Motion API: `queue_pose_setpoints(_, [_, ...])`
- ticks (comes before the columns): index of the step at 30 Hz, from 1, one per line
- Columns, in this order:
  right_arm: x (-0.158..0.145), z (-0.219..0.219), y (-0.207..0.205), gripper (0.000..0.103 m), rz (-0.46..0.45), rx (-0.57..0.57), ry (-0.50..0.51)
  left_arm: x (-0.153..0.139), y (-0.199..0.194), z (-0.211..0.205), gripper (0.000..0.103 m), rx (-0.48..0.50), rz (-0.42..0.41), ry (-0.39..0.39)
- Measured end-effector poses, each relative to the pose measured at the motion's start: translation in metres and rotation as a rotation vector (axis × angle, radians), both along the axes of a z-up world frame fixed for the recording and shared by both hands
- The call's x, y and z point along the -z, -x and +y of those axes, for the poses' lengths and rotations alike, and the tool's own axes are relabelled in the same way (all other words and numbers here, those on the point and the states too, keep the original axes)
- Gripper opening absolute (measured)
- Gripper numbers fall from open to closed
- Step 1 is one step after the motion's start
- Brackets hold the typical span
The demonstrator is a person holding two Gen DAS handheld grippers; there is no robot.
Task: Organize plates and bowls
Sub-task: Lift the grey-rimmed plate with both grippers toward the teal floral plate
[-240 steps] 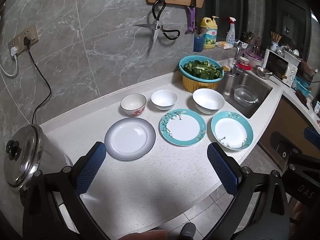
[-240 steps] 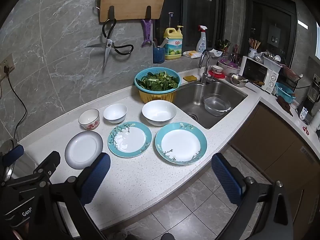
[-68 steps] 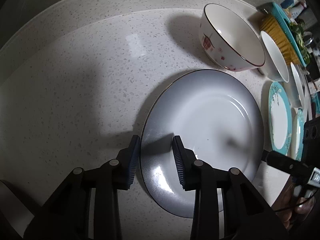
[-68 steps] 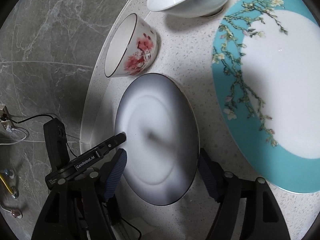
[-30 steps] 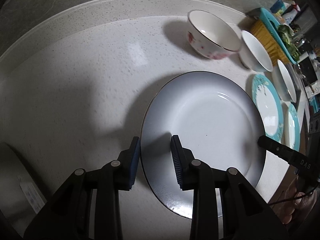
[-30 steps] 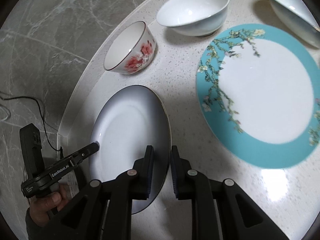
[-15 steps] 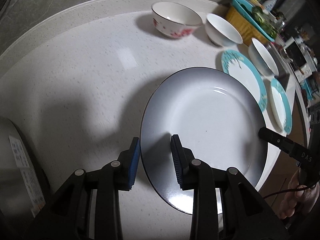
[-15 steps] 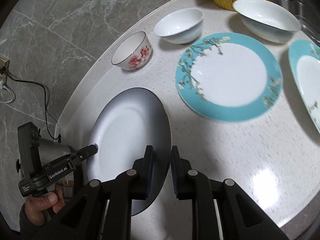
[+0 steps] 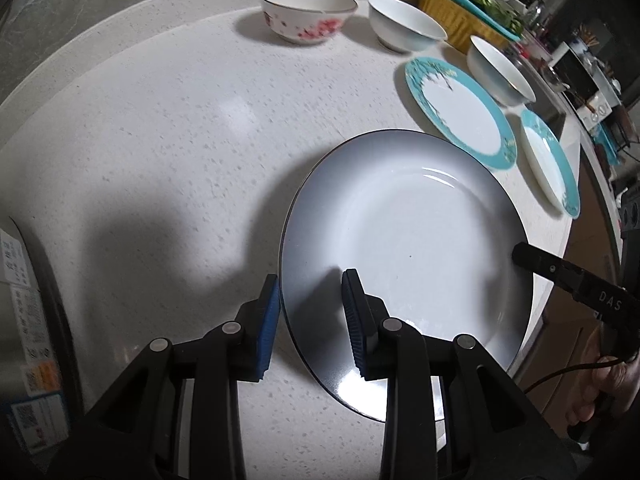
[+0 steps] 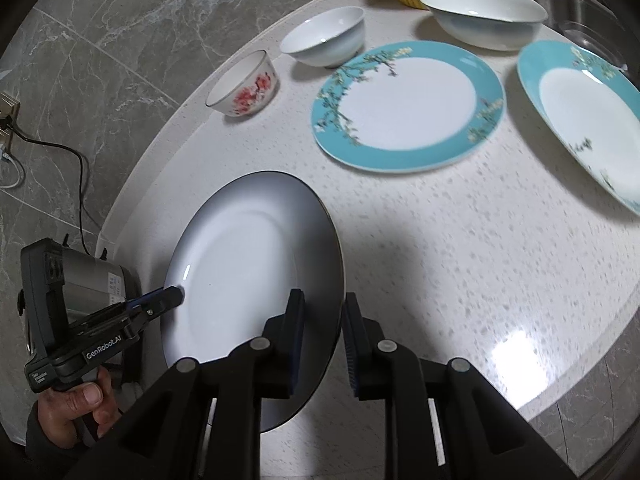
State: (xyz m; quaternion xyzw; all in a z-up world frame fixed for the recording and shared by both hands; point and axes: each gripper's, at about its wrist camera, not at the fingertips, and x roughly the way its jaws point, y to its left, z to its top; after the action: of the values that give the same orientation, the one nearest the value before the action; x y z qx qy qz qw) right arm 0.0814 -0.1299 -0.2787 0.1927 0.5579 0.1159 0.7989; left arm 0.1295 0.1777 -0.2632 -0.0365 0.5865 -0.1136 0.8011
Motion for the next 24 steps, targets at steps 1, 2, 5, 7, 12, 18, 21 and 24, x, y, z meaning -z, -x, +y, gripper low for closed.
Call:
queue_pose_setpoints(1, [0.001,-0.002,0.003,0.021,0.0,0.003,0.006,0.002,0.002,-0.001,0.028,0.003,0.001,0.002])
queue_pose_setpoints(2, [0.002,-0.003,0.005,0.021,0.001,0.006,0.007,0.004,0.003,-0.003,0.028,0.006,0.002,0.002])
queue_pose_setpoints(5, [0.007,-0.005,0.01,0.021,-0.002,0.01,0.014,0.011,0.006,-0.005,0.028,0.013,0.001,0.0])
queue_pose_setpoints(7, [0.009,-0.006,0.012,0.021,-0.006,0.011,0.021,0.014,0.006,-0.006,0.028,0.018,0.001,-0.002])
queue_pose_setpoints(12, [0.015,-0.008,0.015,0.021,-0.016,0.016,0.033,0.025,0.007,-0.01,0.028,0.028,0.009,0.0])
queue_pose_setpoints(18, [0.024,-0.01,0.019,0.022,-0.01,0.024,0.045,0.032,0.01,-0.011,0.028,0.04,0.007,0.0])
queue_pose_setpoints(21, [0.027,-0.009,0.02,0.023,-0.014,0.021,0.053,0.031,0.01,-0.011,0.028,0.046,-0.007,-0.009])
queue_pose_setpoints(24, [0.027,-0.007,0.021,0.024,-0.028,0.012,0.064,0.031,0.013,-0.01,0.029,0.043,-0.019,-0.008])
